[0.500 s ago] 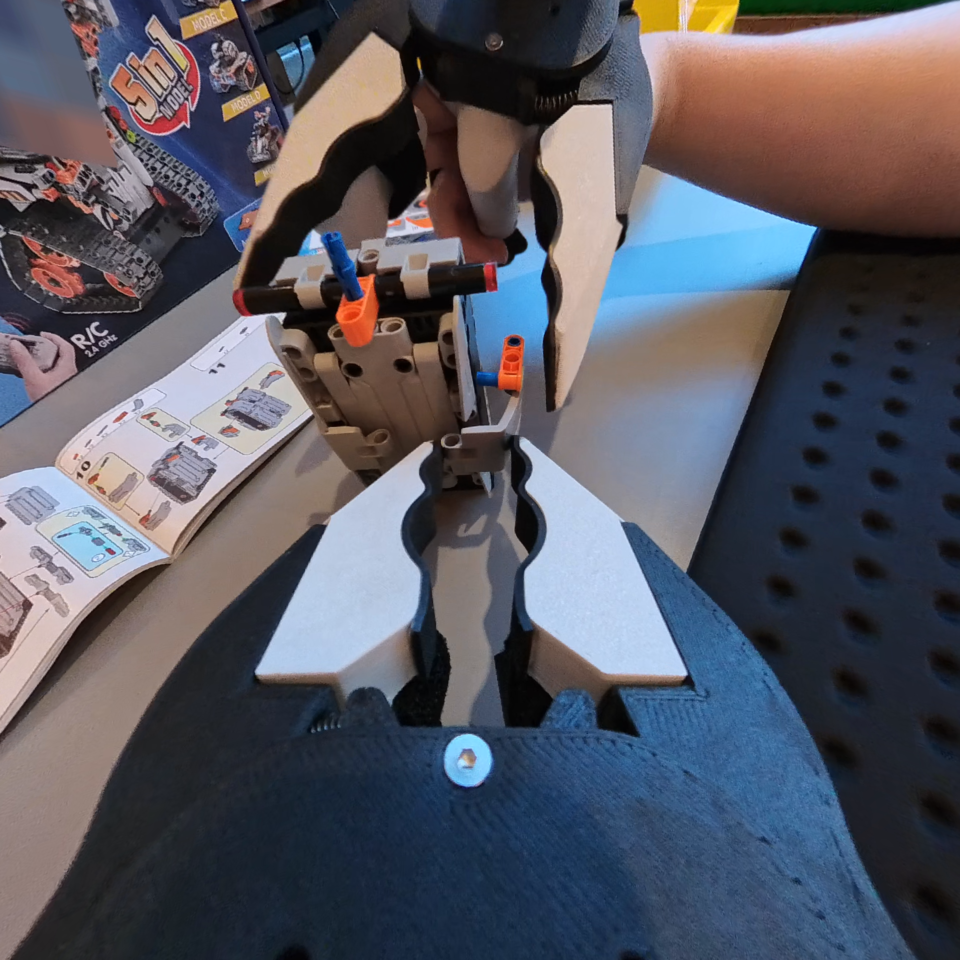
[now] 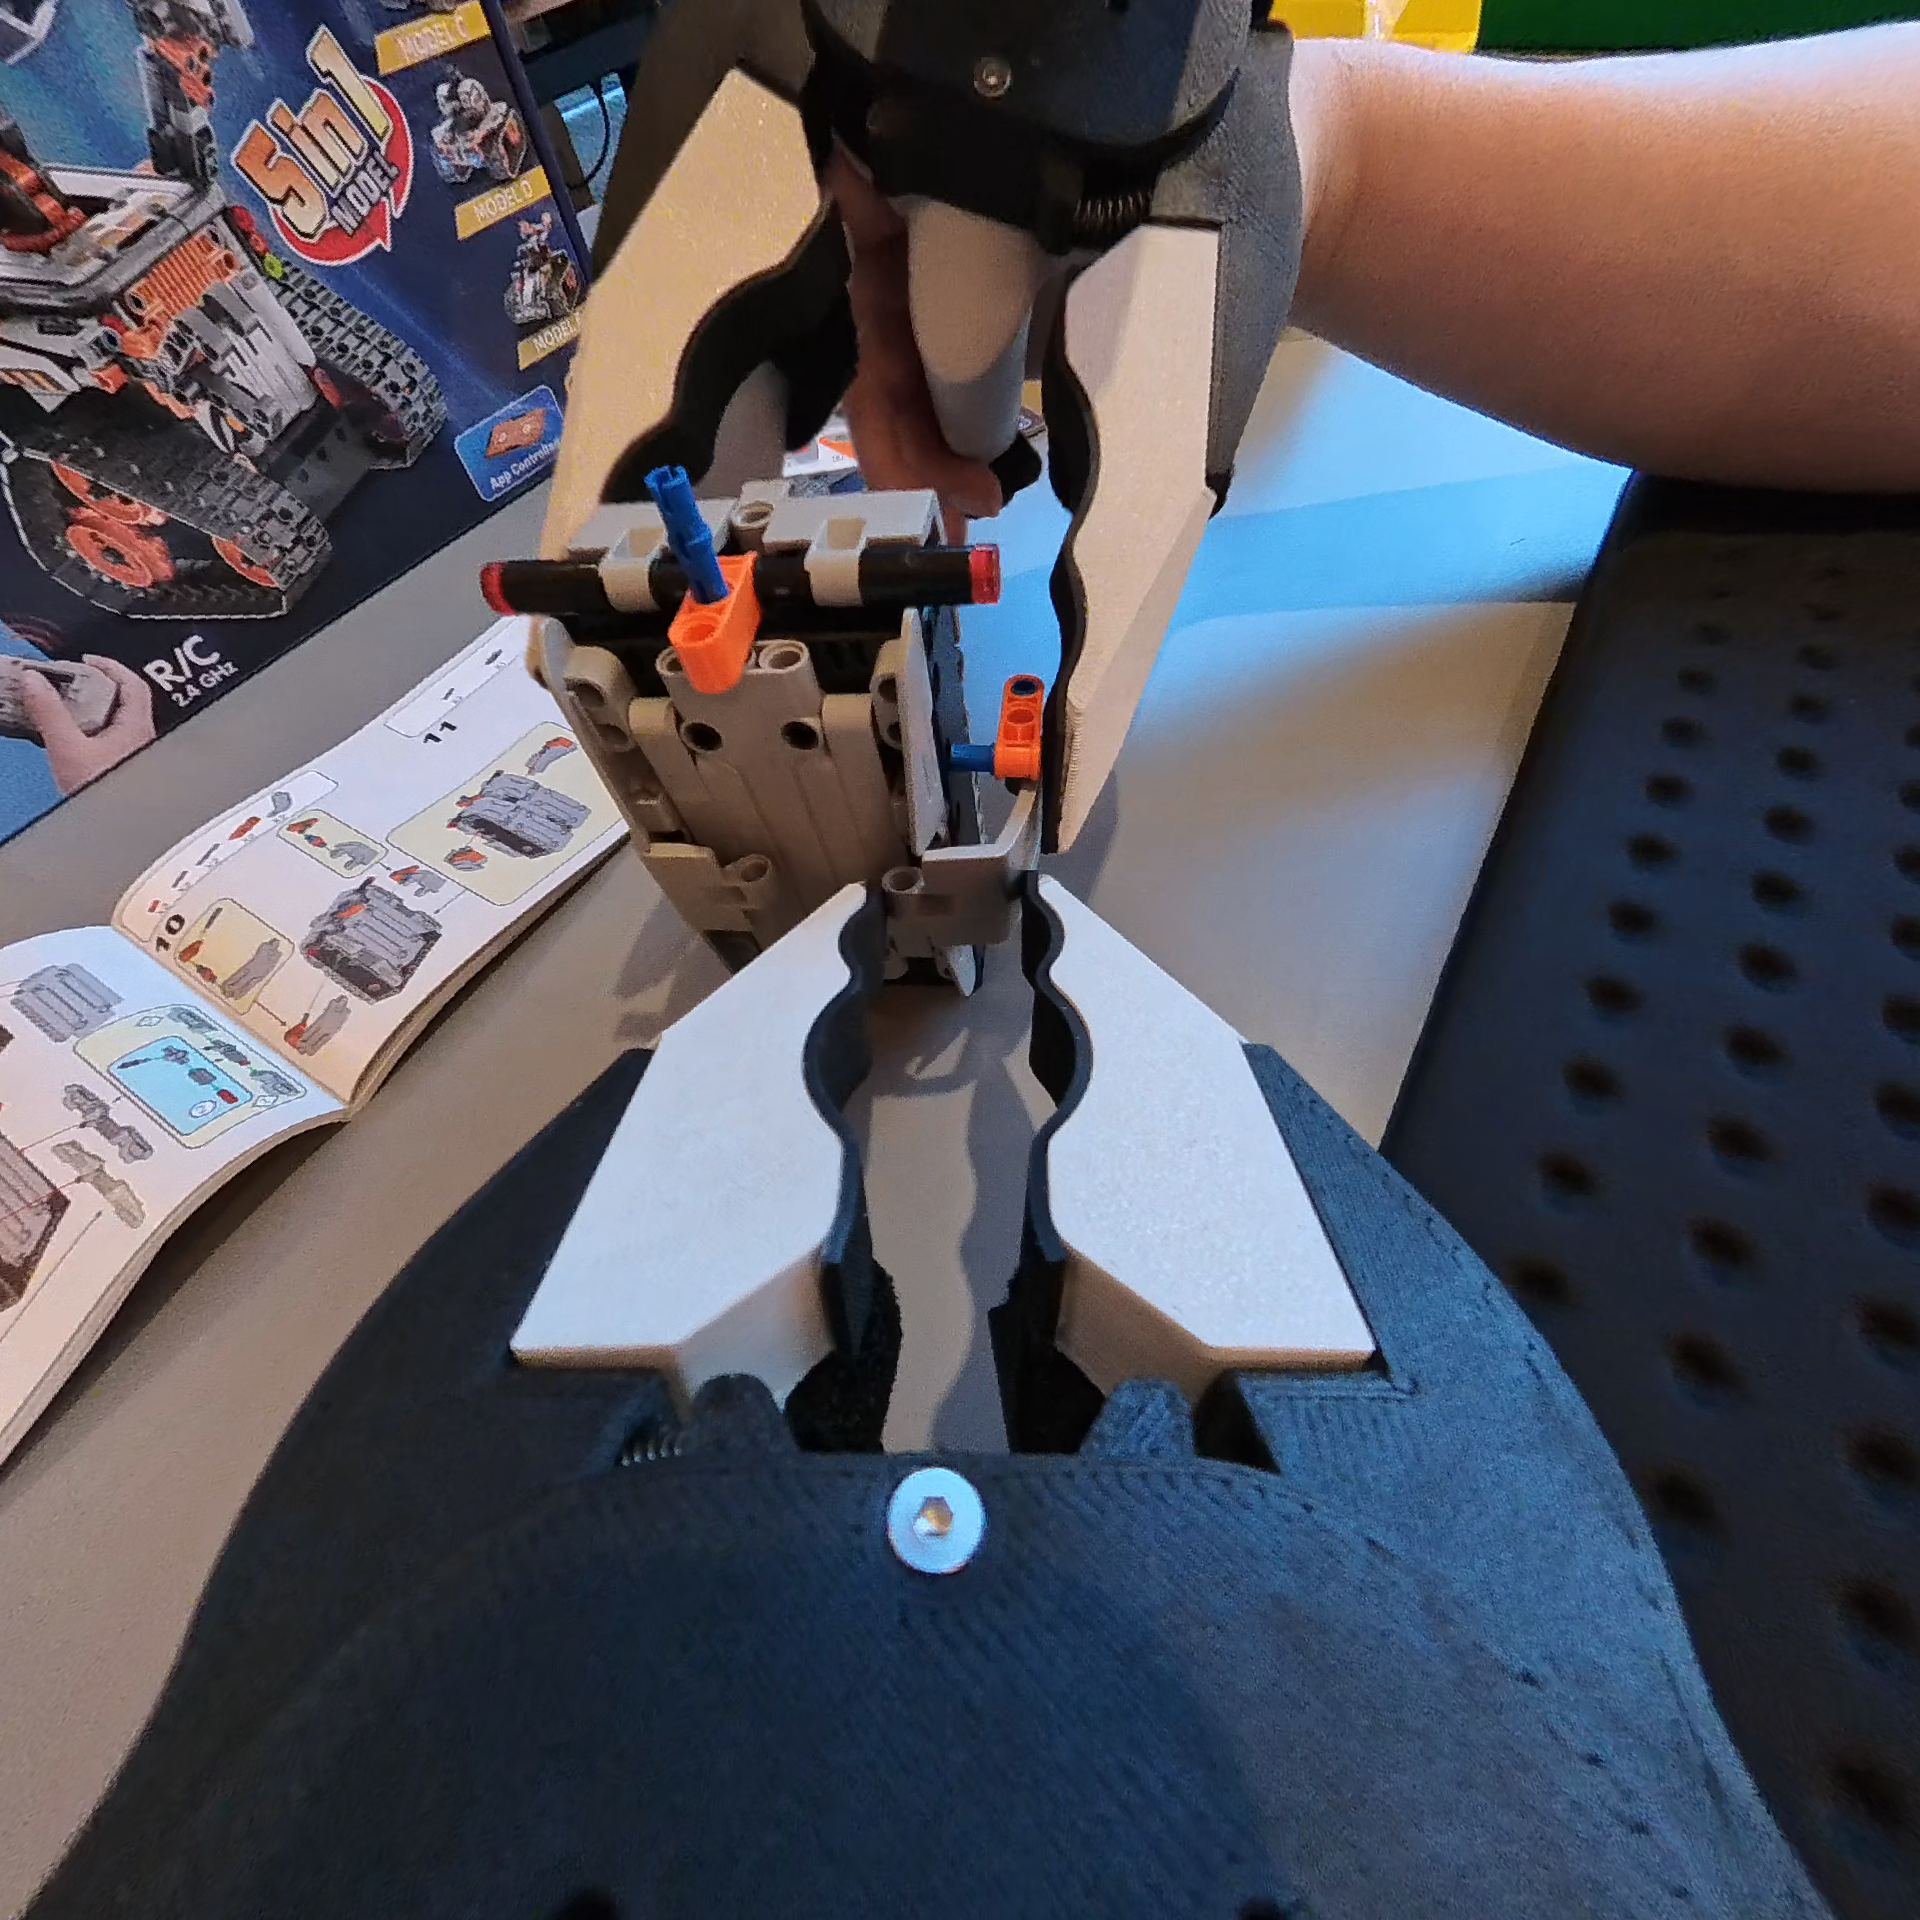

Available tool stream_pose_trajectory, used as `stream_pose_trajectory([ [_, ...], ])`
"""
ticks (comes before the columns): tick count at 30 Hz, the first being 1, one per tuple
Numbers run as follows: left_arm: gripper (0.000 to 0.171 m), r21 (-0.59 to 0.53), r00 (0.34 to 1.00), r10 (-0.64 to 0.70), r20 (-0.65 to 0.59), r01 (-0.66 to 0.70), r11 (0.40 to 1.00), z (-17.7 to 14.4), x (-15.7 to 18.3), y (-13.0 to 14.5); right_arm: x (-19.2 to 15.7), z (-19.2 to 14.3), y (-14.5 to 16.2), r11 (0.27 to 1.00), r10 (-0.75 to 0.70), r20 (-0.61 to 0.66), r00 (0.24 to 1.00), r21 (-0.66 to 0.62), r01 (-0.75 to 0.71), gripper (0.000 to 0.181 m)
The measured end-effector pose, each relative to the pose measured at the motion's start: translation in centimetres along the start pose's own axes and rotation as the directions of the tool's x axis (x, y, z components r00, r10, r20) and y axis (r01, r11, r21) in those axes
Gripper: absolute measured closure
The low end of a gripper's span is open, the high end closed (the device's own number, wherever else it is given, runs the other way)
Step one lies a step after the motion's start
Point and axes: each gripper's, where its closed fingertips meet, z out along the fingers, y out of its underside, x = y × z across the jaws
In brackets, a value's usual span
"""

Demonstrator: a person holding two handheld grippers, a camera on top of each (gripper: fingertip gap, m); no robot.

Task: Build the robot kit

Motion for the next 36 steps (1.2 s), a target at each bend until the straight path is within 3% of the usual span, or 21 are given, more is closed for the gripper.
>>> stream_pose_trajectory([
  [36, 0.148, 0.025, 0.996, -0.078, -0.046, 0.079, 0.997, -0.29, -0.24, -0.01, 0.13, 0.64, -0.32, 1.000, 0.030, 0.018, 0.999, 0.007, -0.030, 0.088],
])
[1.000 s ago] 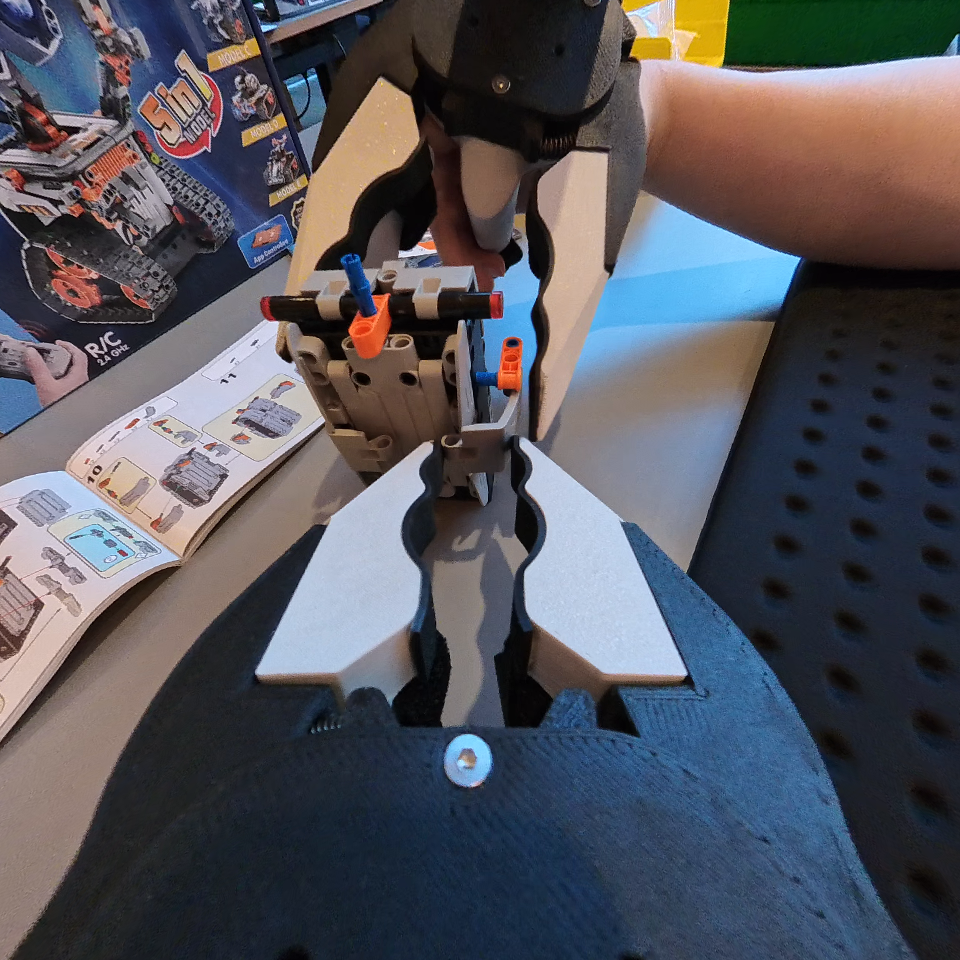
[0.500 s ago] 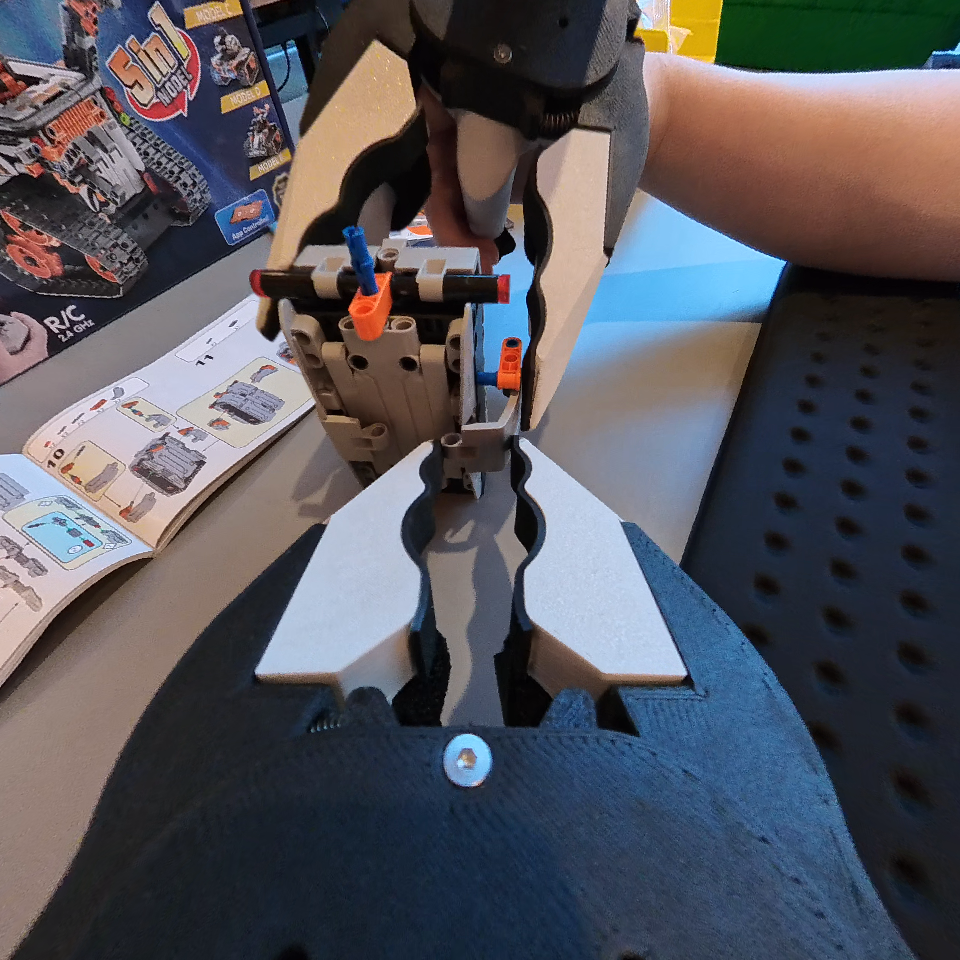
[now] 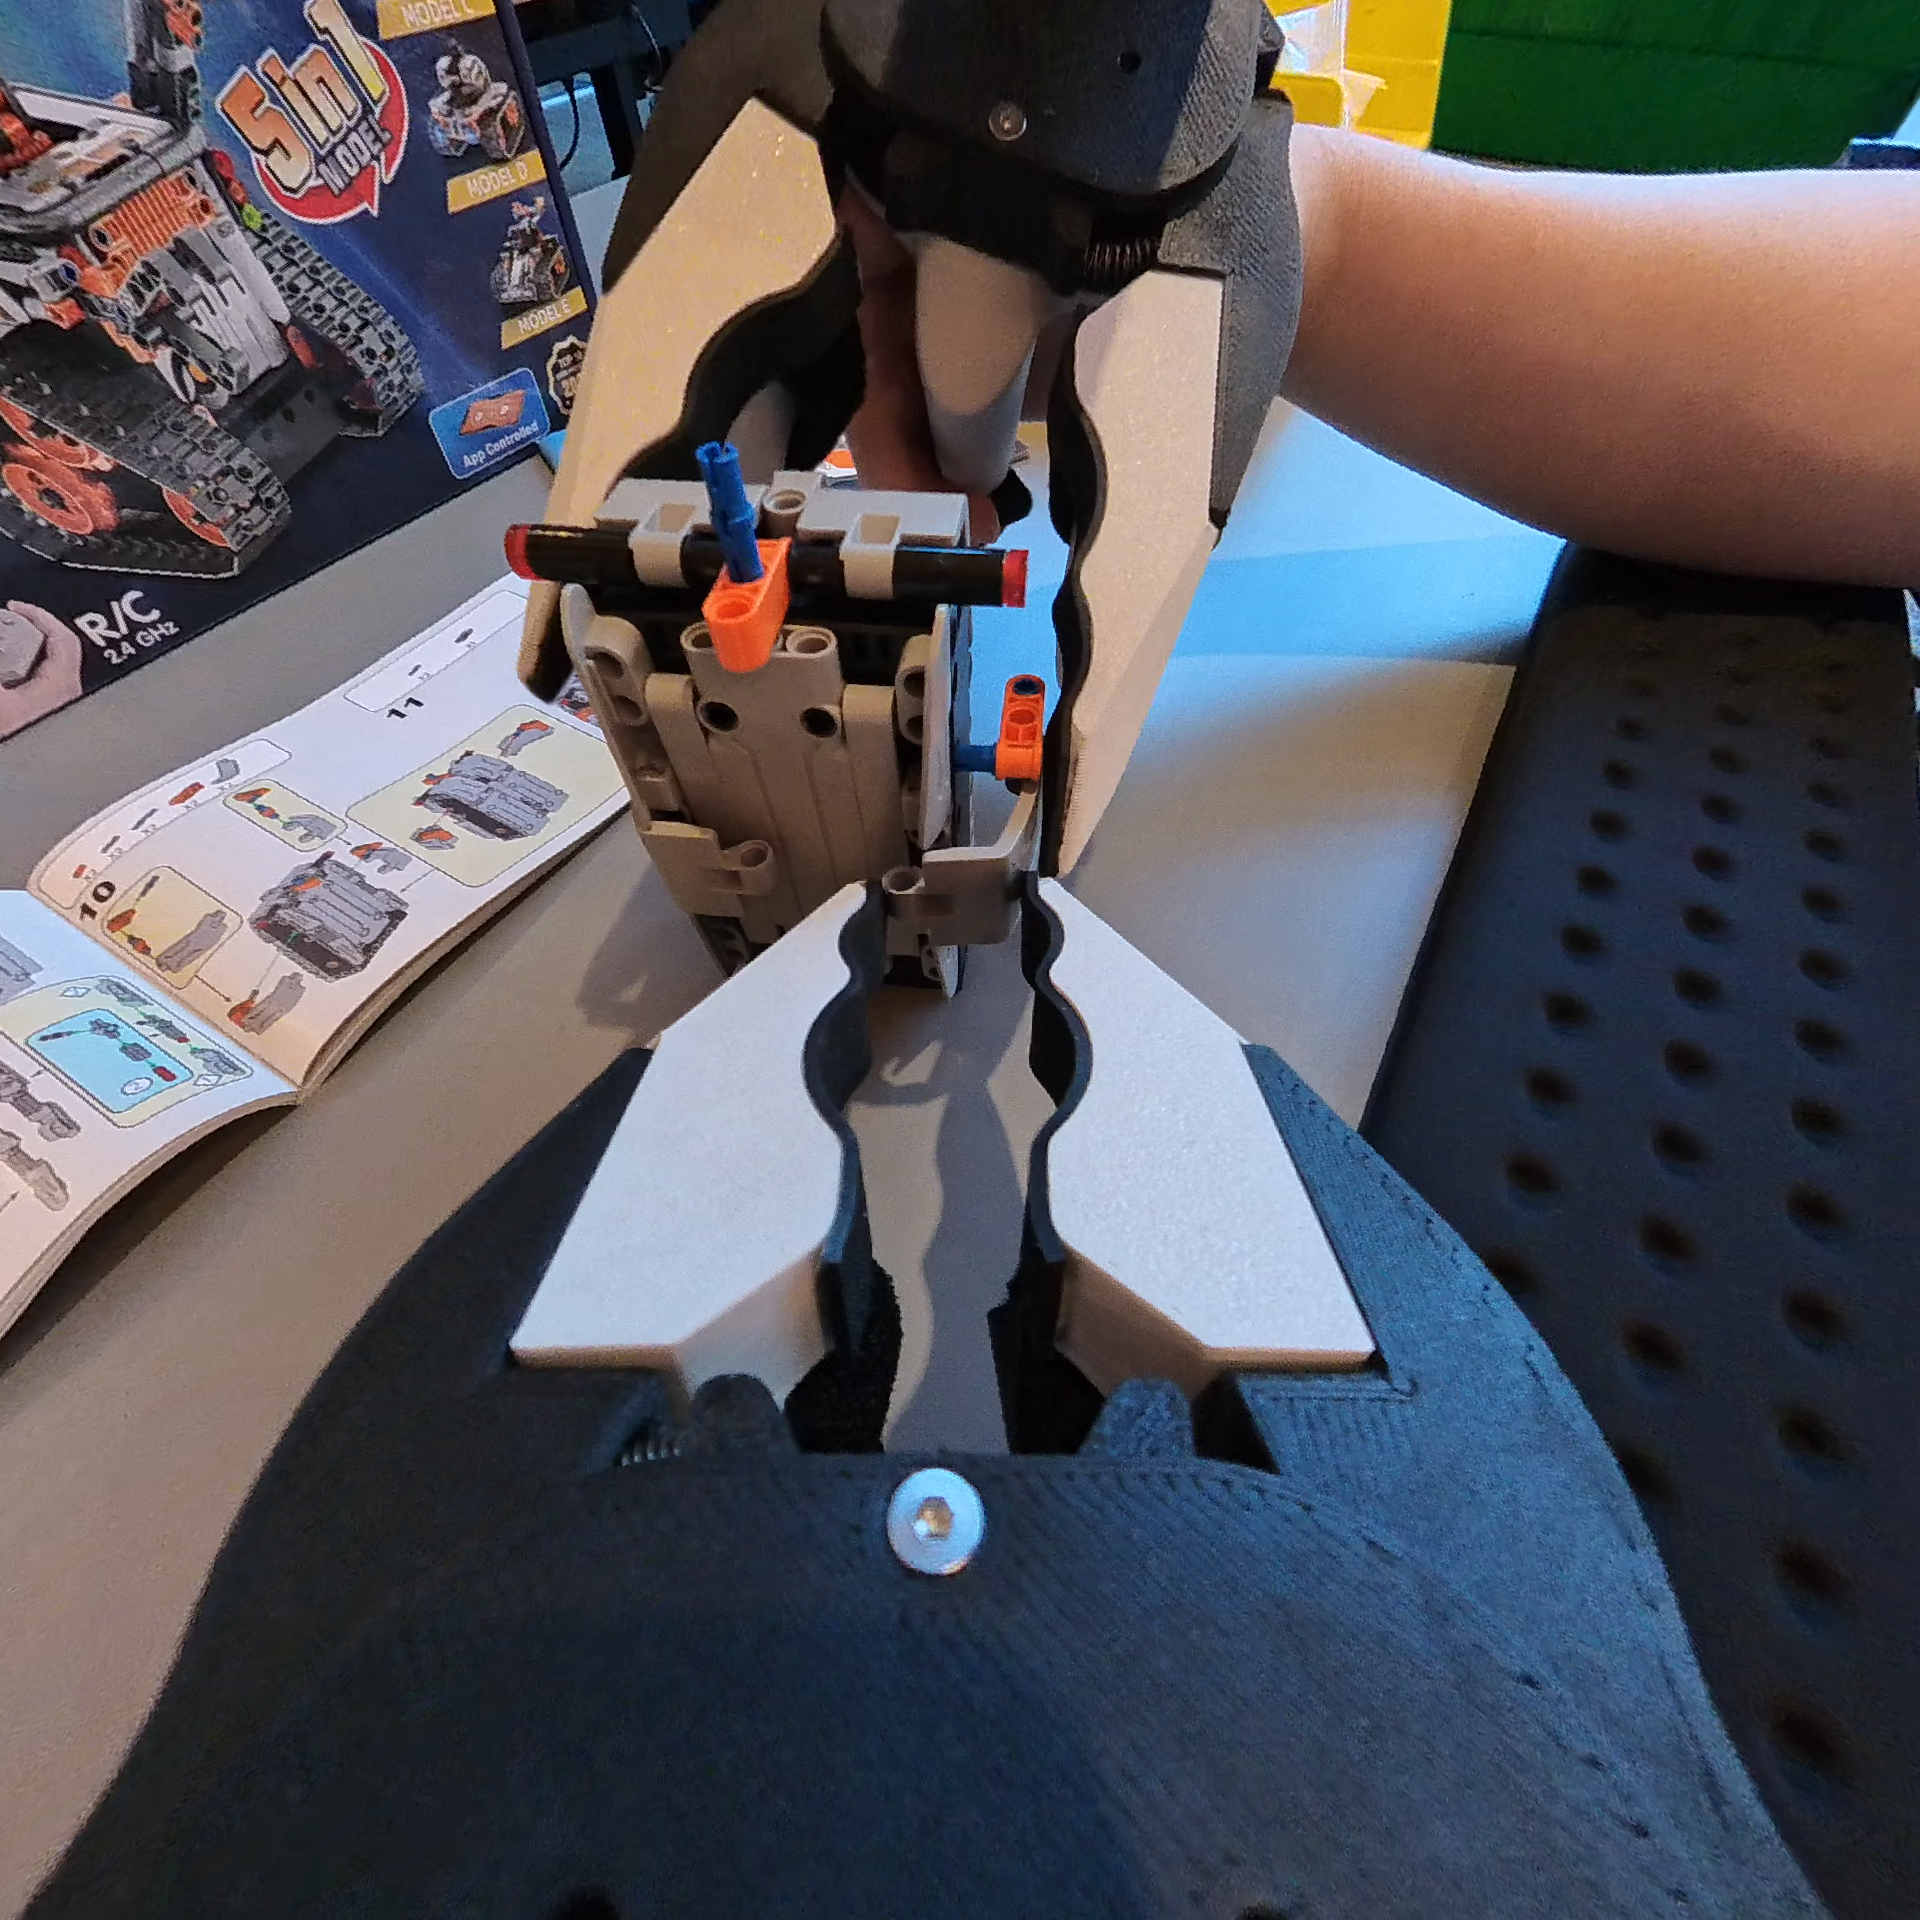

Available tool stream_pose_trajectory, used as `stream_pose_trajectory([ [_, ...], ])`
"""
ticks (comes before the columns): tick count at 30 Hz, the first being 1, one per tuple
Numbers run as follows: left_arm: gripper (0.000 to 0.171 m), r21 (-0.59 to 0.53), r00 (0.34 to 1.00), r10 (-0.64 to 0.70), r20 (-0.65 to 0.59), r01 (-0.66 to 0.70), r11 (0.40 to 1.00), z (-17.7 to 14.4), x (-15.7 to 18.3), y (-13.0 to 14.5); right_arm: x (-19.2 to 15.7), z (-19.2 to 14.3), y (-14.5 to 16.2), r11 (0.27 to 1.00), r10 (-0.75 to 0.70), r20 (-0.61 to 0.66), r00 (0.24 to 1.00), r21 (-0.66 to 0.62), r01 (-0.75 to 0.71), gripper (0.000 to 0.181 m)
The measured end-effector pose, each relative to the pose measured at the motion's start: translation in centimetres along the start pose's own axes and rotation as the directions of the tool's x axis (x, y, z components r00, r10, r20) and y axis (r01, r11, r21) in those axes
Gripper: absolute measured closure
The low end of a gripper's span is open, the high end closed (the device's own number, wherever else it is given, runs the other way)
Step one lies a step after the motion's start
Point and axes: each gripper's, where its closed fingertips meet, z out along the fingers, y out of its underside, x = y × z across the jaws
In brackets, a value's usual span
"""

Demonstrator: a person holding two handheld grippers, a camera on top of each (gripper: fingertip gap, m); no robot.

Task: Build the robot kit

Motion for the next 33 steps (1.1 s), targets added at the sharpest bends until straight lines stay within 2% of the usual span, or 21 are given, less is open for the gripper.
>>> stream_pose_trajectory([
  [19, 0.148, 0.005, 0.997, -0.059, -0.047, 0.060, 0.998, -0.1, 0.2, 0.1, -0.2, 0.0, -0.4, 0.998, 0.026, -0.003, 1.000, 0.049, -0.026, 0.091],
  [33, 0.148, 0.005, 0.989, -0.094, -0.117, 0.095, 0.995, -0.3, 0.5, 0.3, -0.6, -0.3, -1.1, 0.984, 0.110, 0.054, 0.992, 0.137, -0.117, 0.098],
])
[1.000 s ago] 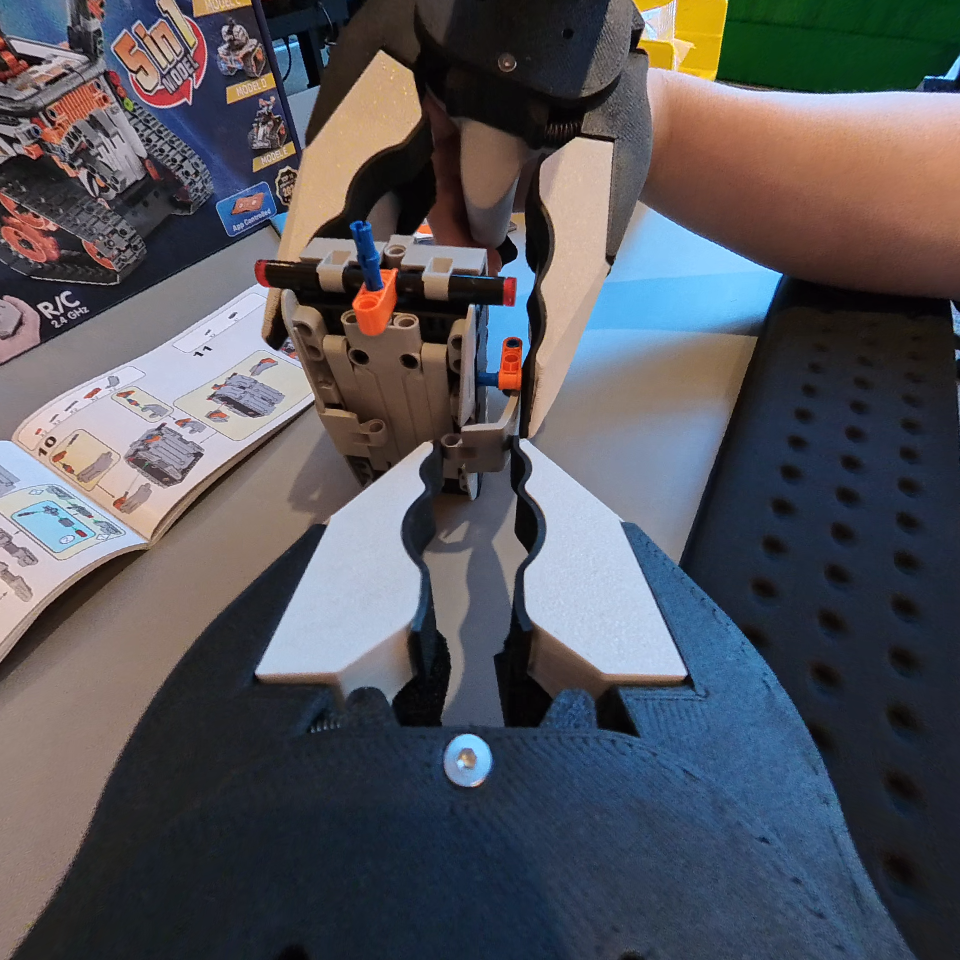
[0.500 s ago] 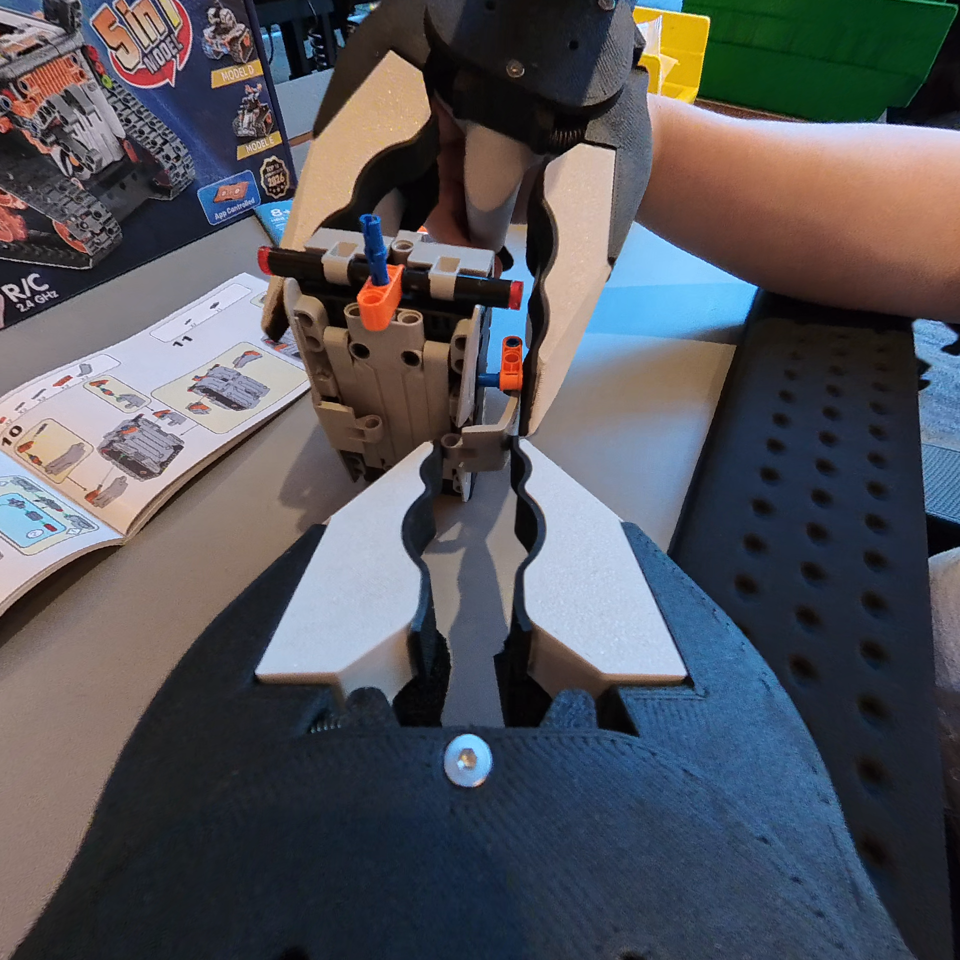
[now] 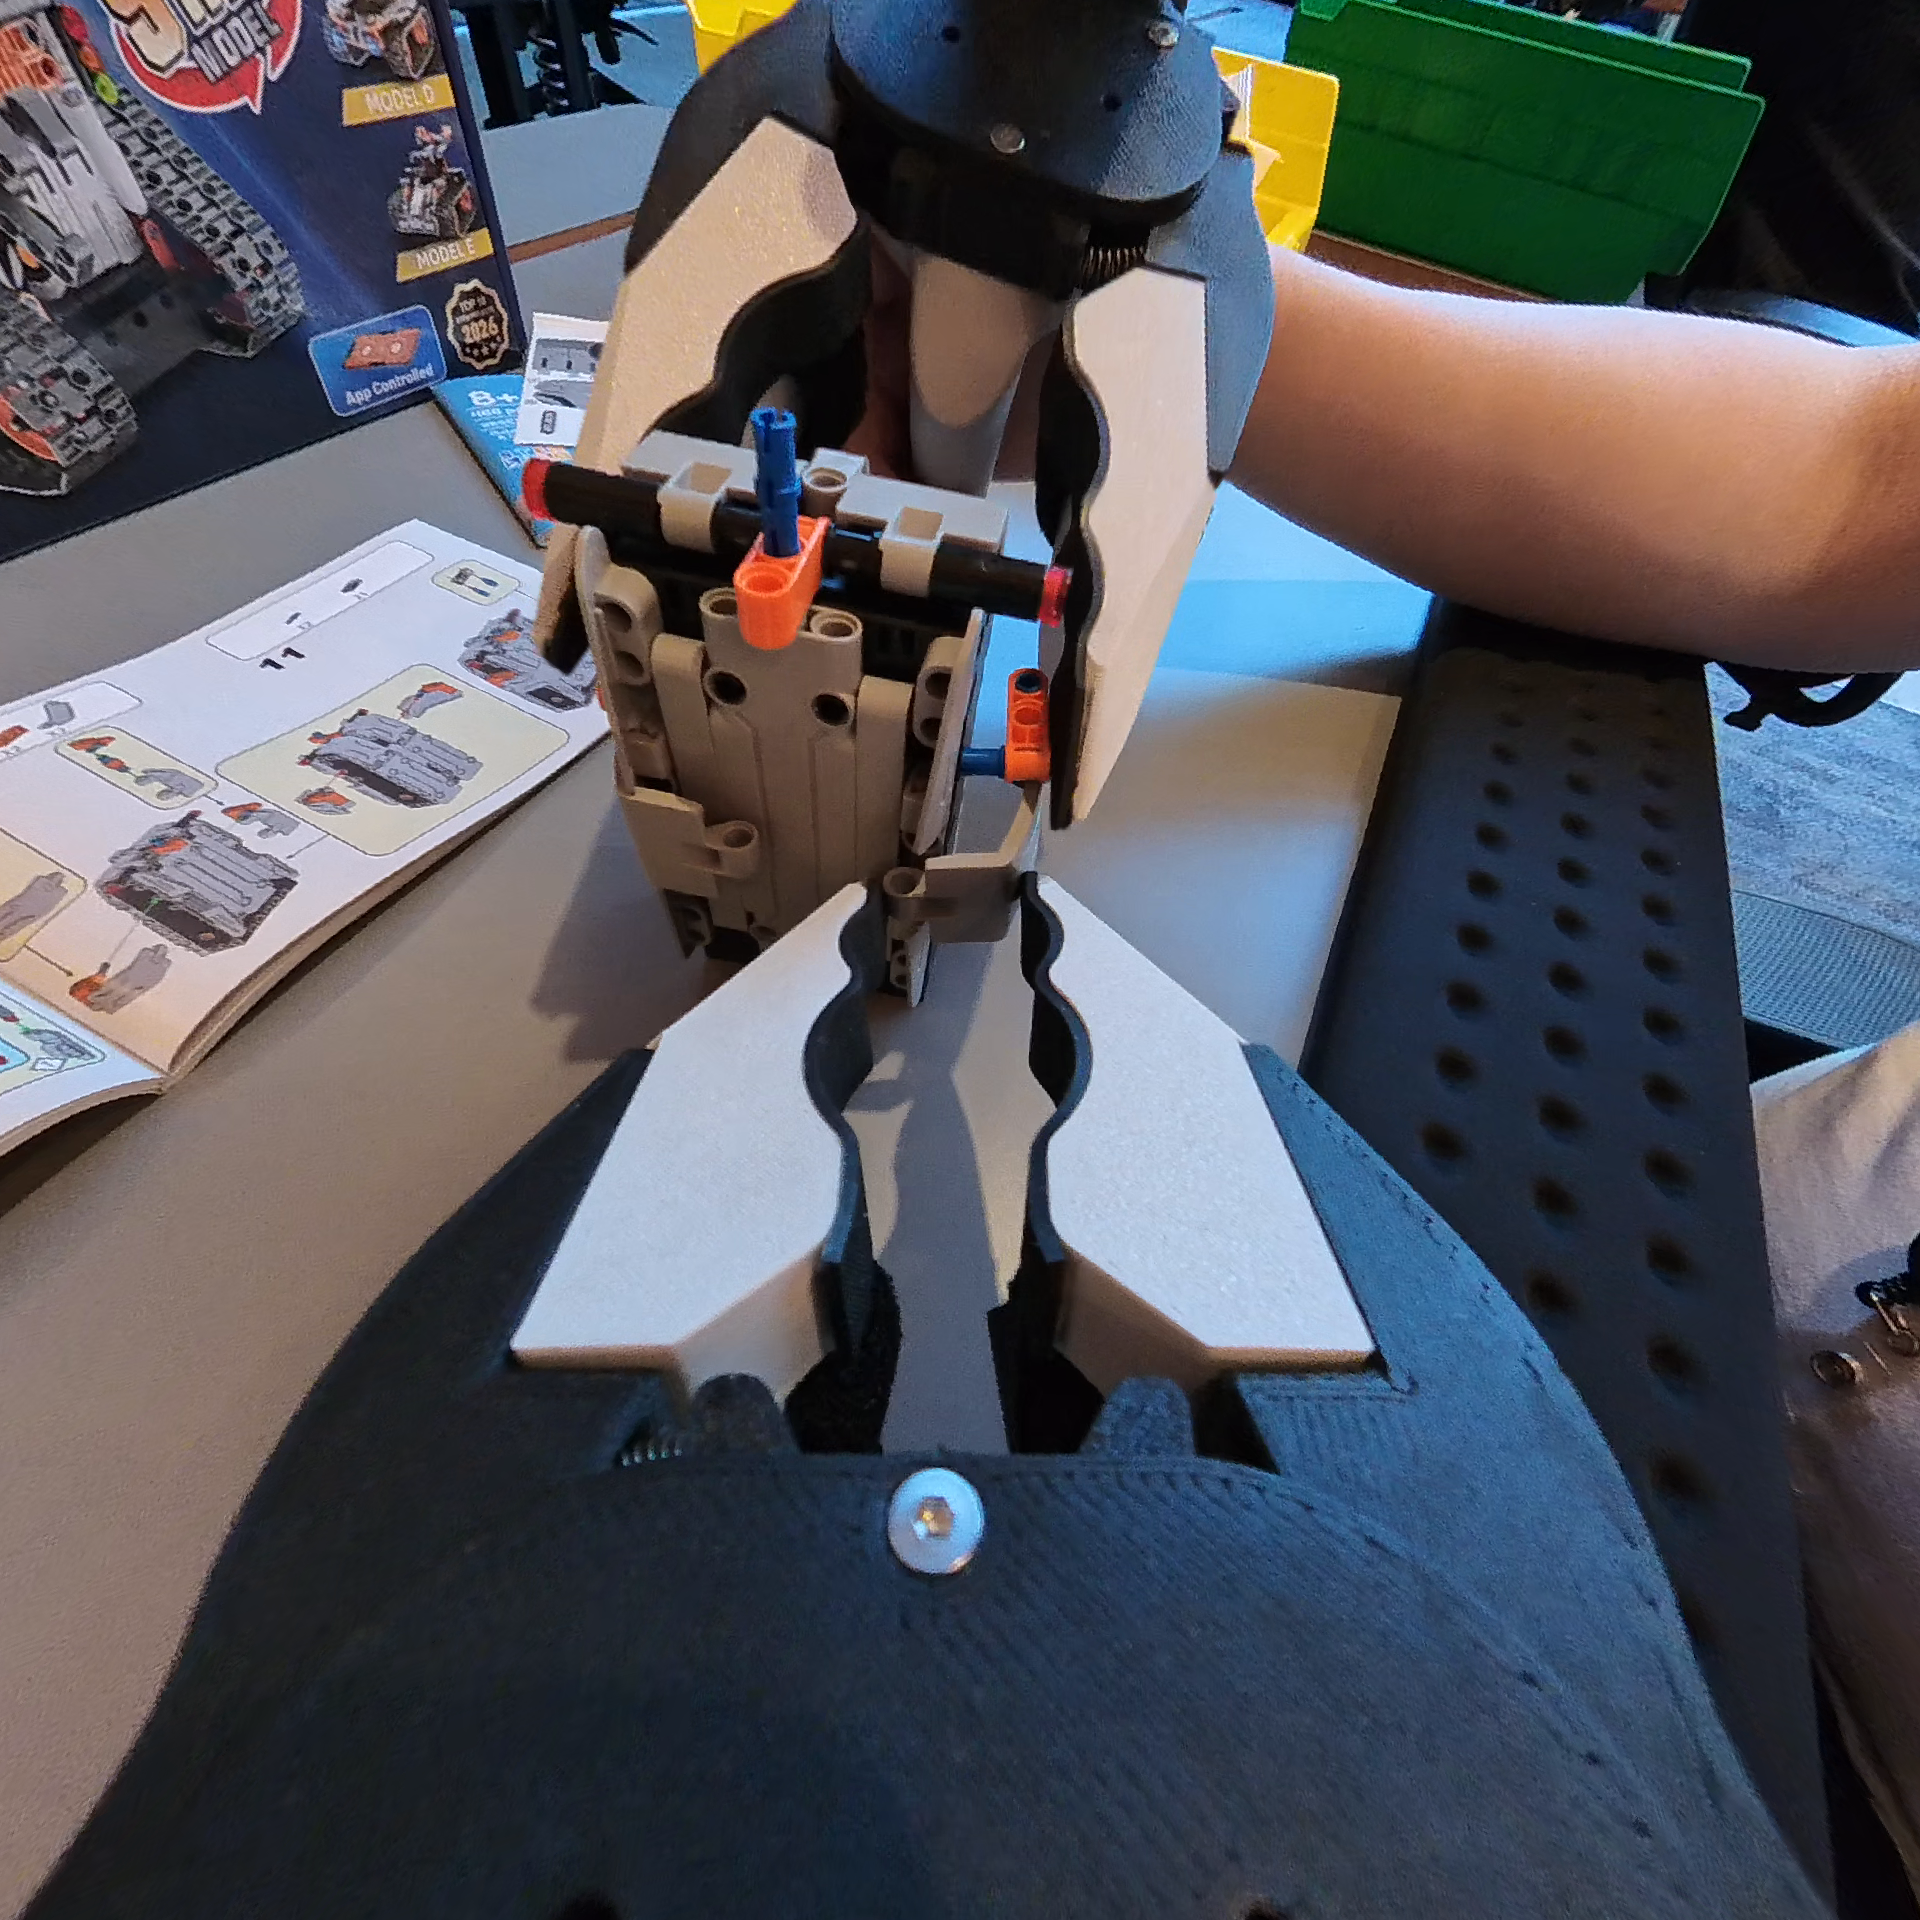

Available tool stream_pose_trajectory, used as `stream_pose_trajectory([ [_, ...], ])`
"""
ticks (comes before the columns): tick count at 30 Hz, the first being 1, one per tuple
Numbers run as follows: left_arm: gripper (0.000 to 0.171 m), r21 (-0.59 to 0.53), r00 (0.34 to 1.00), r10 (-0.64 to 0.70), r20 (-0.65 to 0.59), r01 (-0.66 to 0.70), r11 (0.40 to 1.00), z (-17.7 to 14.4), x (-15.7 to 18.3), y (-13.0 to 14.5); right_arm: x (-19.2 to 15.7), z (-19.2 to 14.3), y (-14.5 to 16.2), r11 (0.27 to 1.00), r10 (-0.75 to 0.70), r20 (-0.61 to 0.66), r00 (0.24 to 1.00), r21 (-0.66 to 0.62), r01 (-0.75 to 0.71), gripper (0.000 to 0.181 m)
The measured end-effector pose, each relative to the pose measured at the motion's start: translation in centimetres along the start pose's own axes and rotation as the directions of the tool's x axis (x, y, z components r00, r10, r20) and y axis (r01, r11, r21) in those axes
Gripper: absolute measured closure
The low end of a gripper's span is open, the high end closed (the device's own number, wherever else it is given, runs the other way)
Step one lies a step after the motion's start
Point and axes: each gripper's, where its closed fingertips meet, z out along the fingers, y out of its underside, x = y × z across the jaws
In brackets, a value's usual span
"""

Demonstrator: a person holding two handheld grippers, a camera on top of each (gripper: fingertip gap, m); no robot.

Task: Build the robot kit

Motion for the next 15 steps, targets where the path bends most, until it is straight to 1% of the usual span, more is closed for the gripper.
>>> stream_pose_trajectory([
  [4, 0.148, 0.002, 1.000, -0.019, -0.014, 0.019, 1.000, -0.11, 0.00, -0.02, -0.02, -0.06, -0.04, 1.000, 0.007, 0.004, 1.000, 0.018, -0.007, 0.099],
  [9, 0.148, -0.003, 1.000, -0.006, -0.015, 0.006, 1.000, -0.10, 0.03, -0.01, -0.05, 0.23, 0.06, 1.000, -0.017, -0.012, 1.000, 0.008, 0.017, 0.095],
  [15, 0.148, -0.011, 0.999, -0.008, -0.044, 0.007, 1.000, -0.21, 0.27, 0.05, -0.34, 0.41, -0.08, 1.000, -0.009, 0.001, 1.000, 0.018, 0.009, 0.095],
])
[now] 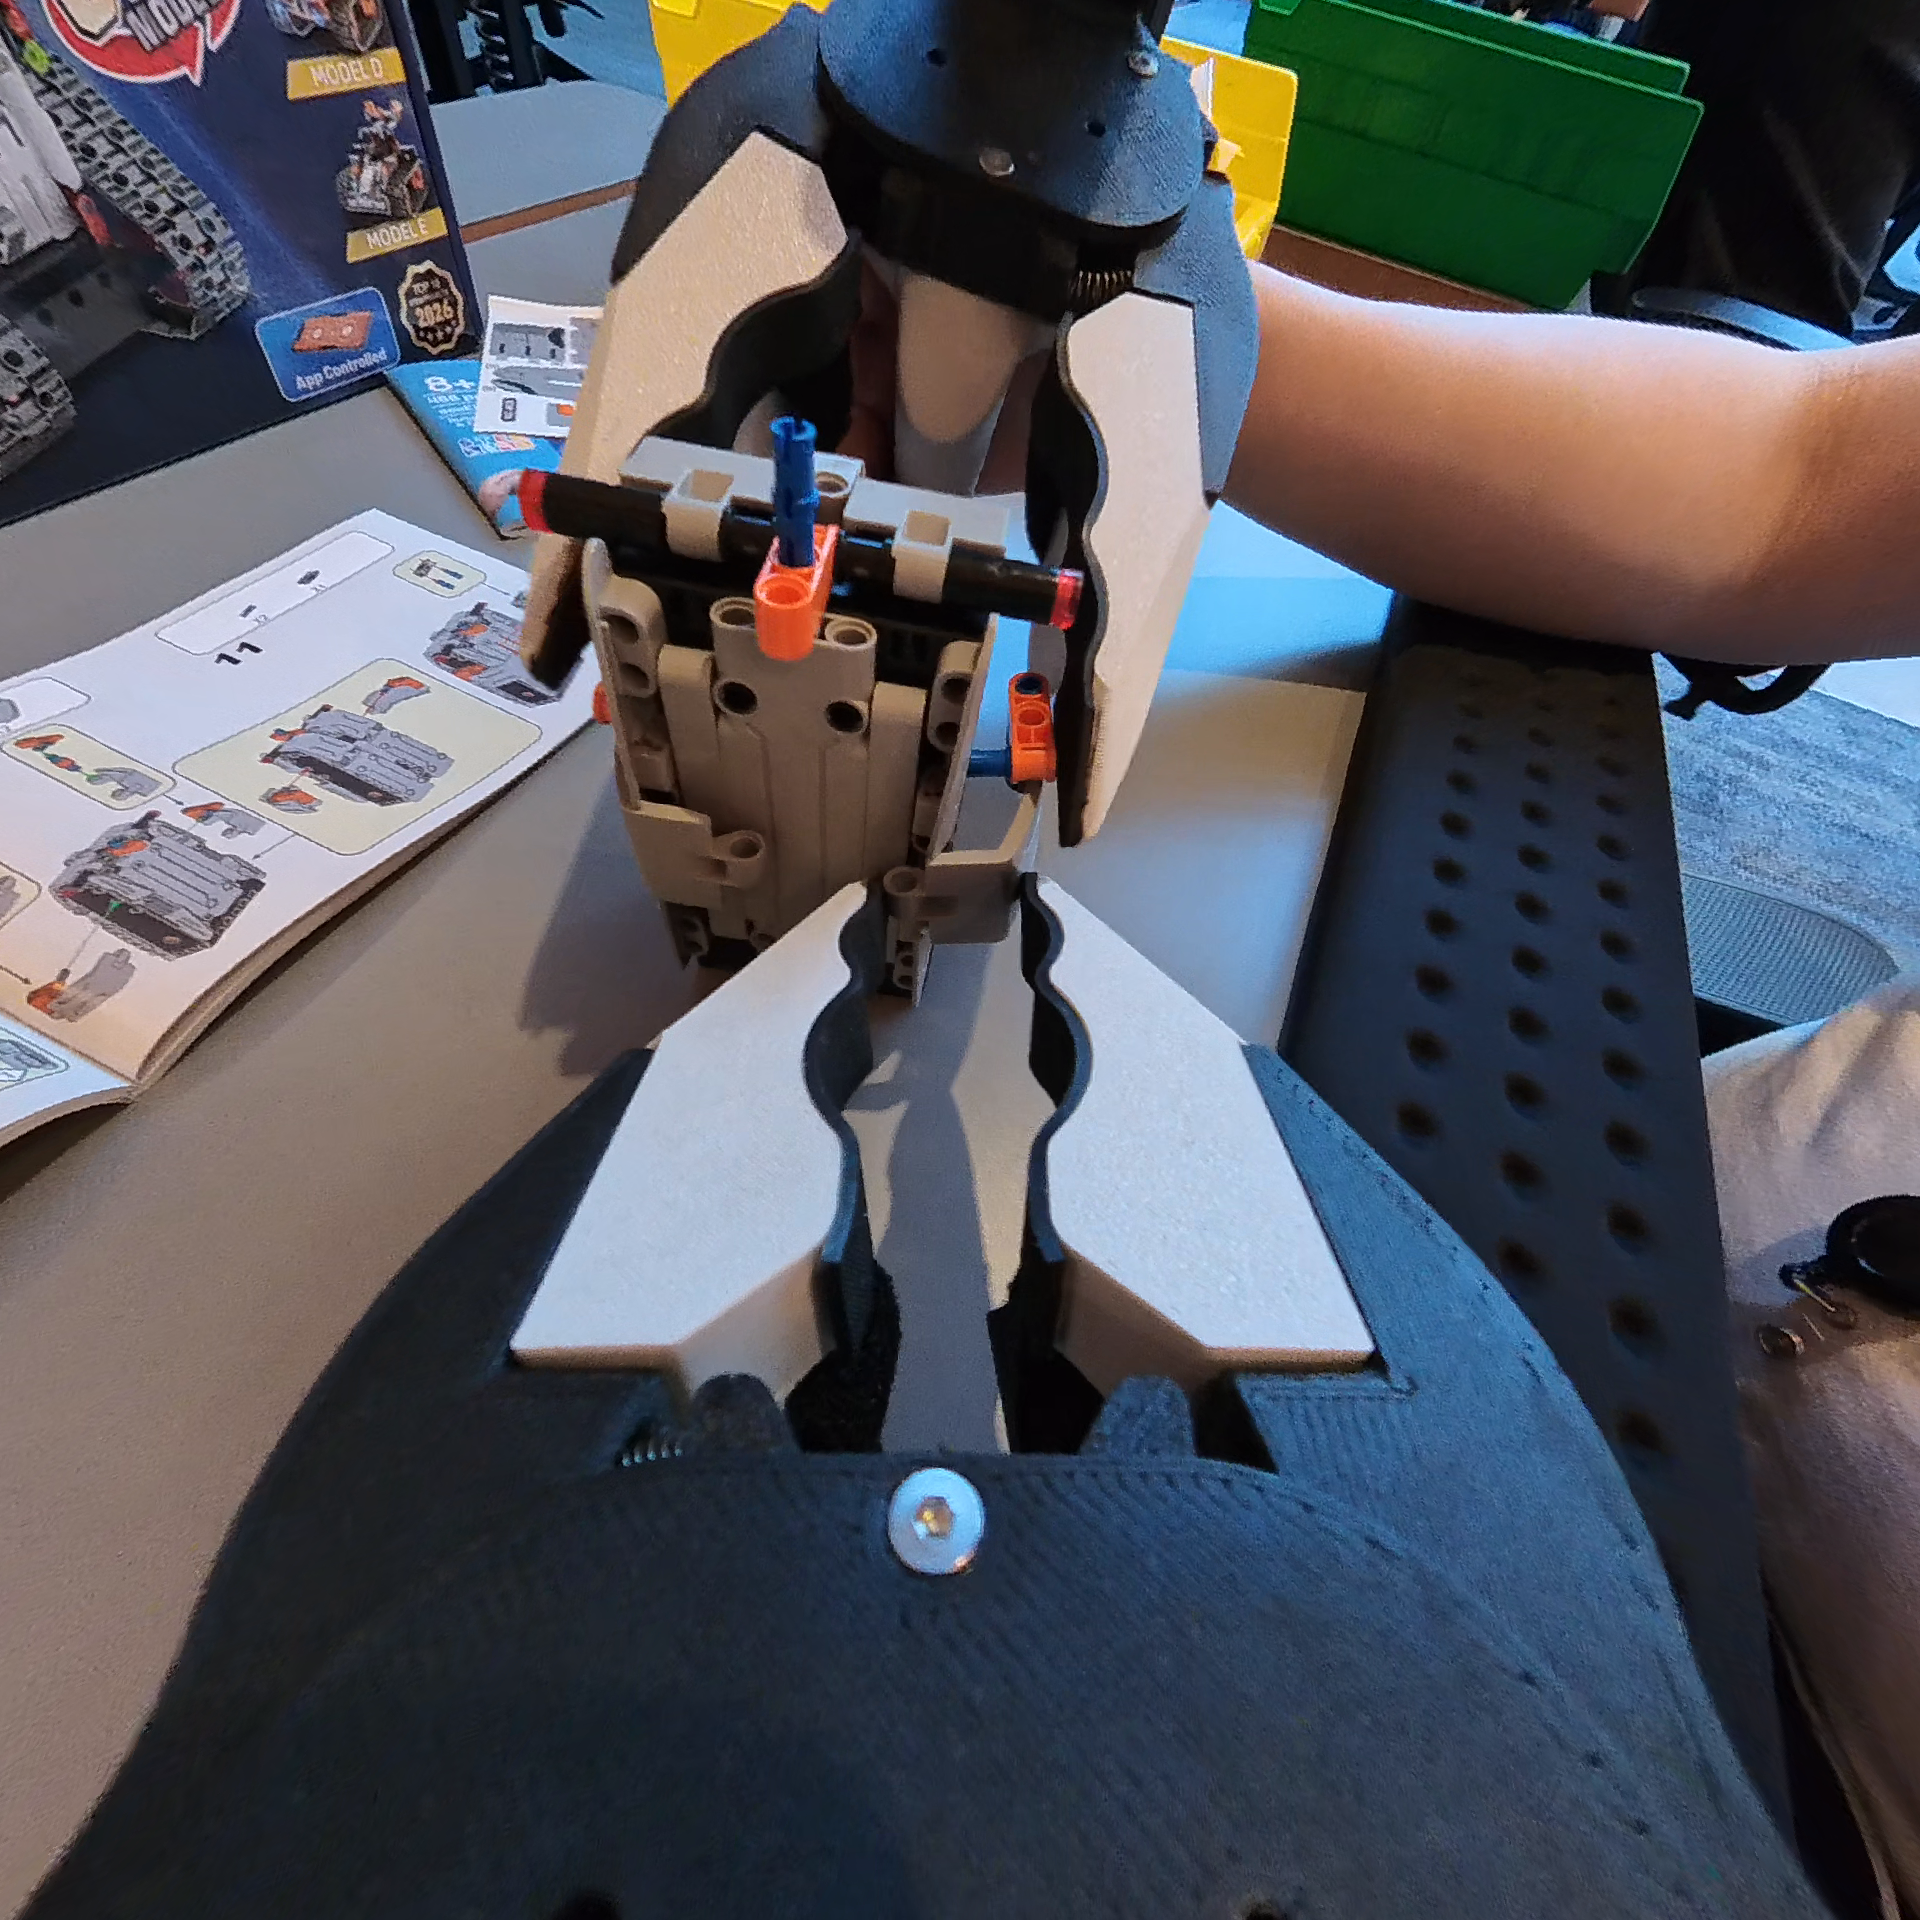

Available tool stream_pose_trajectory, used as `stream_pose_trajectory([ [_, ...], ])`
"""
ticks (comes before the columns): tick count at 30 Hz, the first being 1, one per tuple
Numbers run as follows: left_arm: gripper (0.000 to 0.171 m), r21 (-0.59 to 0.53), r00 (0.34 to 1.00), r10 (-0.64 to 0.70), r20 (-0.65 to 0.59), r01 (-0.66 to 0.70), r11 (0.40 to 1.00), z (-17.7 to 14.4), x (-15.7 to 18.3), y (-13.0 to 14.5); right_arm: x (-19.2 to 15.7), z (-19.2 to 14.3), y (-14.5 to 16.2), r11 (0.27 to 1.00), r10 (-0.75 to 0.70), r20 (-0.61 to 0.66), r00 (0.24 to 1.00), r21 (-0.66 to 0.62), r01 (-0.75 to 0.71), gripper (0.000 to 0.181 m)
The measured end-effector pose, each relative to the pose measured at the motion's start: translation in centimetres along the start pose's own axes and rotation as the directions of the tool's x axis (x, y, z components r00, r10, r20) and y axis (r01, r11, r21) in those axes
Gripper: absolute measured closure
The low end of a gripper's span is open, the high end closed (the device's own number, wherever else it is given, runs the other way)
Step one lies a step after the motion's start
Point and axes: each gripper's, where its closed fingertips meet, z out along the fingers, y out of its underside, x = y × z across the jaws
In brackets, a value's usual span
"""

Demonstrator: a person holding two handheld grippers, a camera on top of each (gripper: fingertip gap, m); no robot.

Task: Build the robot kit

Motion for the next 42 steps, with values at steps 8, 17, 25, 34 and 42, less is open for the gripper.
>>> stream_pose_trajectory([
  [8, 0.148, -0.026, 0.998, 0.046, -0.043, -0.047, 0.999, -0.19, -0.05, 0.14, -0.24, 0.07, 0.06, 1.000, 0.001, -0.007, 1.000, -0.005, -0.001, 0.093],
  [17, 0.148, -0.038, 0.997, 0.051, -0.066, -0.054, 0.998, -0.34, -0.18, 0.17, -0.06, 0.32, 0.15, 1.000, 0.026, -0.008, 1.000, 0.004, -0.026, 0.094],
  [25, 0.148, -0.045, 0.998, 0.023, -0.066, -0.026, 0.999, -0.32, -0.10, 0.25, -0.03, 0.44, 0.28, 1.000, 0.011, -0.041, 0.999, -0.016, -0.011, 0.093],
  [34, 0.148, -0.072, 0.998, 0.041, -0.053, -0.045, 0.996, -0.33, -0.11, 0.27, -0.05, 0.29, 0.49, 0.999, 0.001, -0.069, 0.998, -0.047, -0.004, 0.094],
  [42, 0.148, -0.112, 0.994, 0.053, -0.100, -0.064, 0.992, -0.53, -0.19, 0.39, 0.01, 0.52, 0.29, 1.000, 0.003, -0.078, 0.997, -0.028, -0.005, 0.094],
])
